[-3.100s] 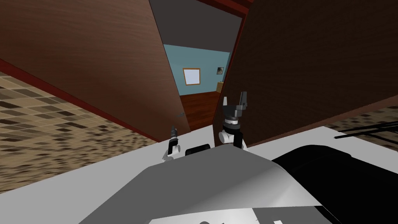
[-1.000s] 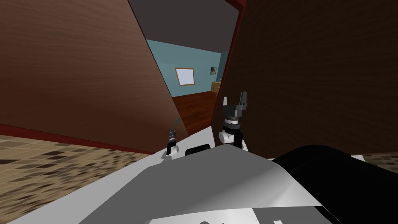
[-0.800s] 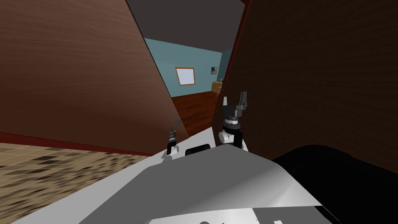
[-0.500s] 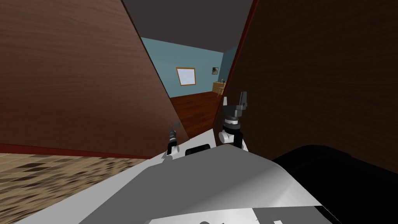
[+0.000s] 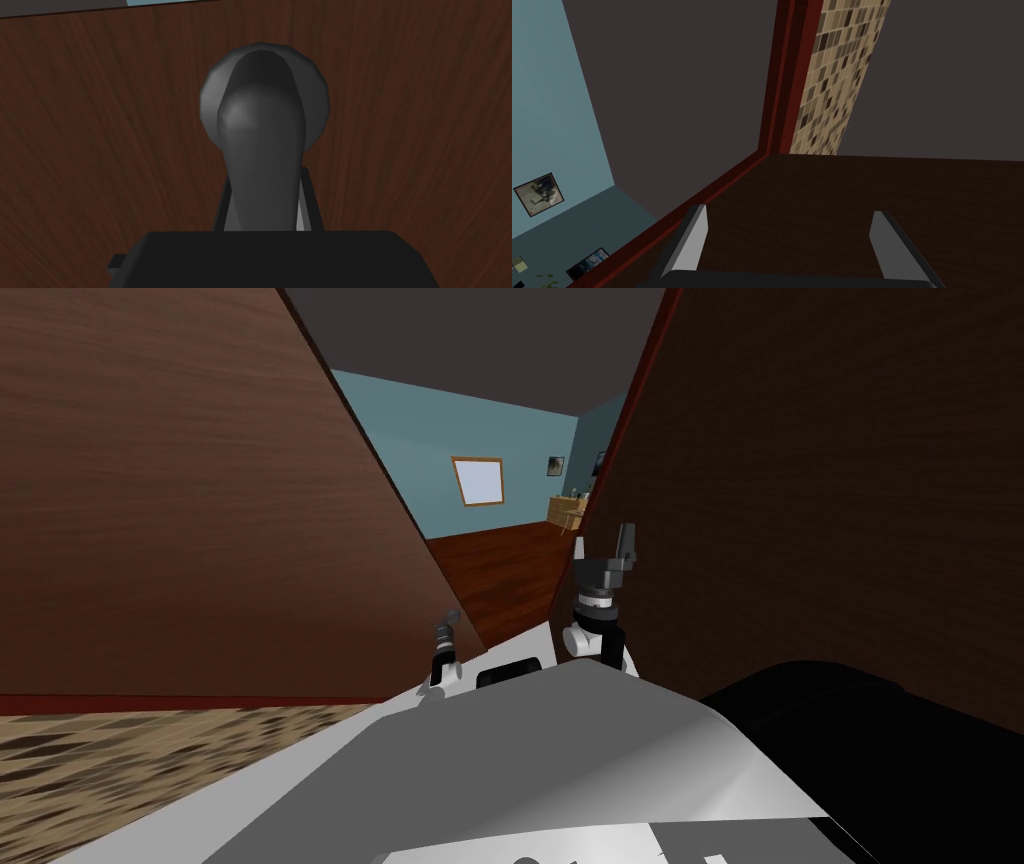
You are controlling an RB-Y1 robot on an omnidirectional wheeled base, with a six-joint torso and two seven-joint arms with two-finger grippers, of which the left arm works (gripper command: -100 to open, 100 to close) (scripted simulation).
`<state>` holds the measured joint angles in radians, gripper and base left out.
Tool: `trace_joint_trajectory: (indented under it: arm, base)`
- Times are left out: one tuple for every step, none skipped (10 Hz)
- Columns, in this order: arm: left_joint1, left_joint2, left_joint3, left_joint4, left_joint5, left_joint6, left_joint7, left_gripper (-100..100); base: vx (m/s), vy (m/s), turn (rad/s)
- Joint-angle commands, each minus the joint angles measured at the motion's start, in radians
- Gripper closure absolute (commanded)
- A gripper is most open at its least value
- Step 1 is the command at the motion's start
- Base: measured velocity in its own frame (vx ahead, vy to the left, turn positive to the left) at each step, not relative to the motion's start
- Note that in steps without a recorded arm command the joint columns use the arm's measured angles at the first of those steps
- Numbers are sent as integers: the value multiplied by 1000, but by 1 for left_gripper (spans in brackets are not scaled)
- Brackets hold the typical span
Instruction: Pull the door open
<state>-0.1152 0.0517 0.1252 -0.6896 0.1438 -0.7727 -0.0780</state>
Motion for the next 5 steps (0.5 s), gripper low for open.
trace_joint_trajectory:
  arm:
    - [2, -1, 1, 1, 1, 1, 0, 100]
    - [2, -1, 1, 1, 1, 1, 0, 100]
    - [2, -1, 1, 1, 1, 1, 0, 100]
    - [2, -1, 1, 1, 1, 1, 0, 100]
    - [3, 3, -2, 2, -2, 1, 2, 100]
  base:
    - [-27, 9, -15]
    - [-17, 2, 0]
    - [-9, -3, 6]
    - [0, 0, 0]
    - [-115, 40, -34]
